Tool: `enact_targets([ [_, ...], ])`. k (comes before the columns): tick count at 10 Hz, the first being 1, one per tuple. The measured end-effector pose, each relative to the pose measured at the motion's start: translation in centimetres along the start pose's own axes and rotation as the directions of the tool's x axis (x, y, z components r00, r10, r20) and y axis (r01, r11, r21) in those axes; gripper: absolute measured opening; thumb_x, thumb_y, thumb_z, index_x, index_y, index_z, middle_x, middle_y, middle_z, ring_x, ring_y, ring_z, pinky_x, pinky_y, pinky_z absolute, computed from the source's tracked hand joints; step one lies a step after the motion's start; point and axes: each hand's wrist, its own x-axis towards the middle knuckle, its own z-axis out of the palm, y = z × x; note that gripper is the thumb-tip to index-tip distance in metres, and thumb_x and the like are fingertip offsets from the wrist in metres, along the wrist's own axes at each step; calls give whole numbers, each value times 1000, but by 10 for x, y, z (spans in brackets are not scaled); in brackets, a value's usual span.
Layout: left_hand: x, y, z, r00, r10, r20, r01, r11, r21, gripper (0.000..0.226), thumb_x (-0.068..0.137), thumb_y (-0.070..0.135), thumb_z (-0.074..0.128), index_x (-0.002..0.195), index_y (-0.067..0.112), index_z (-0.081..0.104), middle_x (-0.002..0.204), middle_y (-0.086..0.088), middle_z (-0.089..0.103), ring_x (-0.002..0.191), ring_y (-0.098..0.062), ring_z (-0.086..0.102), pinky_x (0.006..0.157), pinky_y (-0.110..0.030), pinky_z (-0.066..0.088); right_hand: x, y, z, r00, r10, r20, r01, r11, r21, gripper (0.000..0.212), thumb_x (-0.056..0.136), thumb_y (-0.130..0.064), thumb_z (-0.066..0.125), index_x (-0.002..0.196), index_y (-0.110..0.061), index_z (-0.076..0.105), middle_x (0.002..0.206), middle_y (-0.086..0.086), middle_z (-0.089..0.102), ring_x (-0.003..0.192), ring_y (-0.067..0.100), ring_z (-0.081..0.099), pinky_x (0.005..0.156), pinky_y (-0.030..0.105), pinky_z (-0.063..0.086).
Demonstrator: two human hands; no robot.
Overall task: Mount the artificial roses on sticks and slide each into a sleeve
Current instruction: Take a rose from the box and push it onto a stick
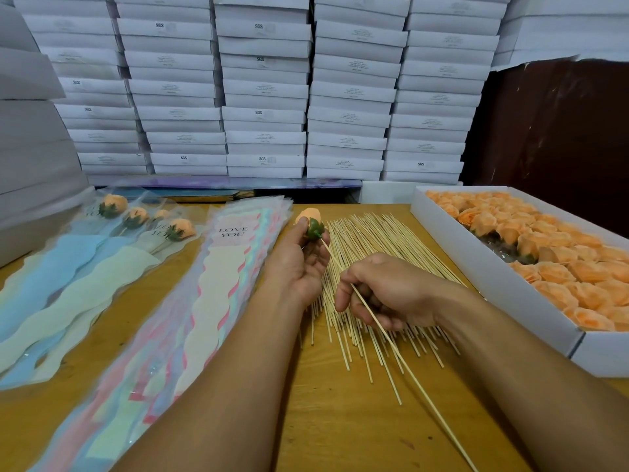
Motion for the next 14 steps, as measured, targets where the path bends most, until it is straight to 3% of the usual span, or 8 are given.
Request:
enact_targets([
  [9,-2,1,0,1000,18,-26,-16,997,70,22,96,22,65,103,2,65,72,-13,70,52,-9,64,44,-15,49,0,1,-3,1000,1,25,-2,999,36,43,104,-20,36,86,-4,72,57,9,57,37,13,43,33,20,30],
  [14,-1,2,0,1000,-29,-10,28,999,-23,18,97,20,63,96,3,62,63,-13,69,51,-12,65,45,-15,51,0,0,-4,1000,8,19,-8,999,33,40,104,-20,40,86,-6,72,56,7,56,37,12,43,31,20,30],
])
